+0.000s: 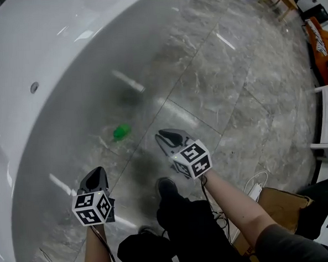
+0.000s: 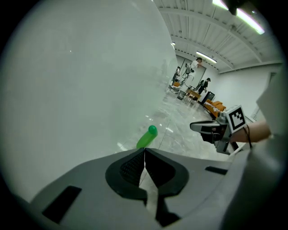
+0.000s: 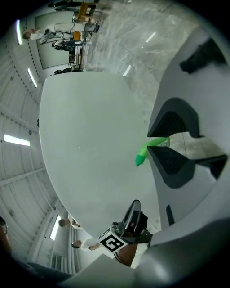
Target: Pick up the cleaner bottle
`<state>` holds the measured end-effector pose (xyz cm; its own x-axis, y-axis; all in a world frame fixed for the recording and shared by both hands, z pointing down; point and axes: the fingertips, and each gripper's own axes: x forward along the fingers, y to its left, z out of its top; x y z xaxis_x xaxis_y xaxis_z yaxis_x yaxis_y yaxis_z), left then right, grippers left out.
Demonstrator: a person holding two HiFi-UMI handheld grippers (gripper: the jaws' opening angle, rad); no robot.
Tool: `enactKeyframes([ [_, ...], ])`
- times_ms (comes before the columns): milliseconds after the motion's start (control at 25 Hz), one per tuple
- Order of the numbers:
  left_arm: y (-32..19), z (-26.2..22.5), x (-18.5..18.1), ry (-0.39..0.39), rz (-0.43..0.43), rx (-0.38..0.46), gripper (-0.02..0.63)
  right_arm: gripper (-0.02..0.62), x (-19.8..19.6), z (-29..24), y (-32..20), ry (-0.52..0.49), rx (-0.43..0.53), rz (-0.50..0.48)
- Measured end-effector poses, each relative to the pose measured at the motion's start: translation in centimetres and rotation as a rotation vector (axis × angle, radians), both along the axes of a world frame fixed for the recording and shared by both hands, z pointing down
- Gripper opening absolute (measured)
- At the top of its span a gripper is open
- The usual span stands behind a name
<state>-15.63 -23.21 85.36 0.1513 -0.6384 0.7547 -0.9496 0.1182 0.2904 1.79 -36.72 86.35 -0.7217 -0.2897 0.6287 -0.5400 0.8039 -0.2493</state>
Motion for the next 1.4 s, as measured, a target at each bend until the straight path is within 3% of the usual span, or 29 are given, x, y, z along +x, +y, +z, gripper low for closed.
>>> enactKeyframes([
  [200, -0.8, 5.2, -1.0, -0.001, 0.018, 0.046, 0.015, 0.161, -2.5, 5.7, -0.1, -0.01, 0.012, -0.078],
  [560, -1.3, 11.2, -3.7, -0.043, 0.023, 0.121, 0.015, 0.274, -5.7, 11.6, 0.4, -0.035, 0.09, -0.185],
  [800, -2.2, 13.1, -4.1, -0.057, 0.058, 0.159, 0.015, 0.287, -7.2, 13.5, 0.0, -0.023, 0.188, -0.227],
  [1000, -3.3, 14.7, -3.6, -0.069, 0.093, 0.169, 0.015, 0.287, -9.1, 16.4, 0.5, -0.025, 0.164, -0.325],
  [1120, -4.0, 15.3, -3.3, -0.082, 0.117, 0.167, 0.015, 0.285, -10.4, 17.0, 0.1, -0.06, 0.196, -0.383],
  [1400, -5.2, 16.7, -3.3, -0.094, 0.136, 0.166, 0.015, 0.285, -12.1, 18.8, 0.4, -0.046, 0.272, -0.651],
])
